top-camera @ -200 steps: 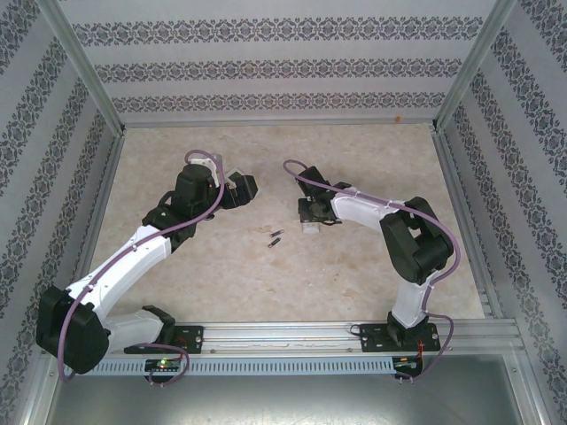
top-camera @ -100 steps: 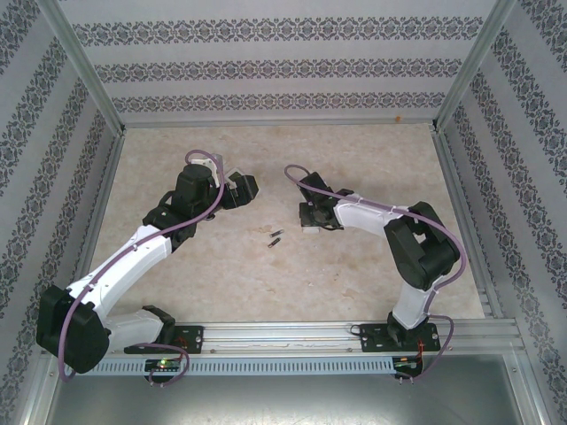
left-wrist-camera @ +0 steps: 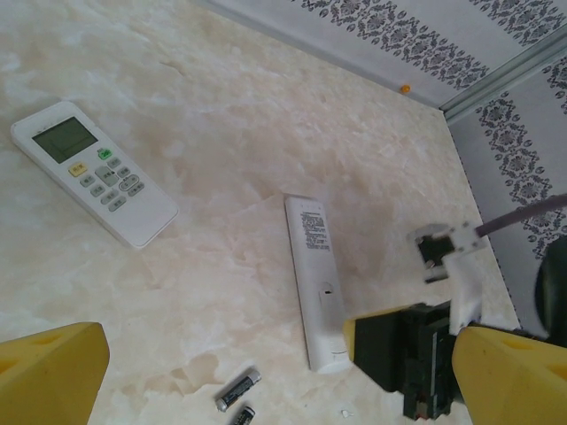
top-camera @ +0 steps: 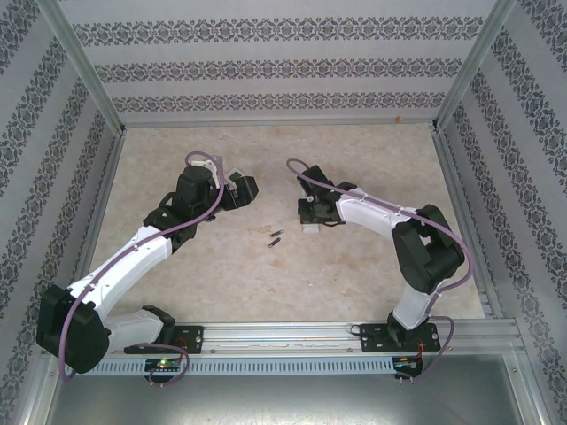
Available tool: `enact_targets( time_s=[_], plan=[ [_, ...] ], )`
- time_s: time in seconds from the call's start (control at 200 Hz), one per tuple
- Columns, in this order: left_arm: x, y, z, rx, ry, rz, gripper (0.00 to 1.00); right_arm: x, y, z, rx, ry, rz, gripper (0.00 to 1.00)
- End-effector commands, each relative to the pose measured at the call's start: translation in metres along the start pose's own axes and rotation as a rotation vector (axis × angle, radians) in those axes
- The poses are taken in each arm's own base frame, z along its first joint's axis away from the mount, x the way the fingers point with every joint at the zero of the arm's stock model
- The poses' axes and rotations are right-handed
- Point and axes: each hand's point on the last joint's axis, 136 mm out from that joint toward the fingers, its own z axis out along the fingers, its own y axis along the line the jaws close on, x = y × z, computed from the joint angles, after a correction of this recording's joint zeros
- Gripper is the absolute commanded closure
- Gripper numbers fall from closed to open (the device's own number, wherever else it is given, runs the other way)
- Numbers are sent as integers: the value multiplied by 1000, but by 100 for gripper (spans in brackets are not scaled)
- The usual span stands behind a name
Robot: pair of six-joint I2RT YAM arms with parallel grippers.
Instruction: Load the batteries into the remote control
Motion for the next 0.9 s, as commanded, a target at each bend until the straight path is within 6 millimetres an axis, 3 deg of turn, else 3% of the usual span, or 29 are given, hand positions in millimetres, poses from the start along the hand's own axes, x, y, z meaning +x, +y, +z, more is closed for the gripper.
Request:
enact_targets(
  time_s=[0.0, 0.2, 0.305, 0.53, 0.634, 0.809, 0.894],
  plan=[
    [-6, -8, -3, 33, -27, 3, 0, -33, 0, -25, -15, -69, 5, 83],
    [-7, -5, -3, 14, -31, 18, 0, -43, -14, -8, 2, -61, 35, 83],
    [-8, -5, -1, 11, -31, 21, 0, -29, -12, 13, -9, -4, 37, 84],
    [-6, -6, 2, 17, -21, 18, 0, 21, -20, 61, 26, 140, 55, 86],
    [-7, -7, 0, 20, -26, 22, 0, 15, -16, 49, 11, 119, 55, 87],
    [-8, -8, 1, 26, -24, 18, 0, -30, -6, 0, -14, -31, 29, 87],
    [-8, -9, 1, 31, -25, 14, 0, -37, -6, -5, -12, -60, 22, 88]
  ],
)
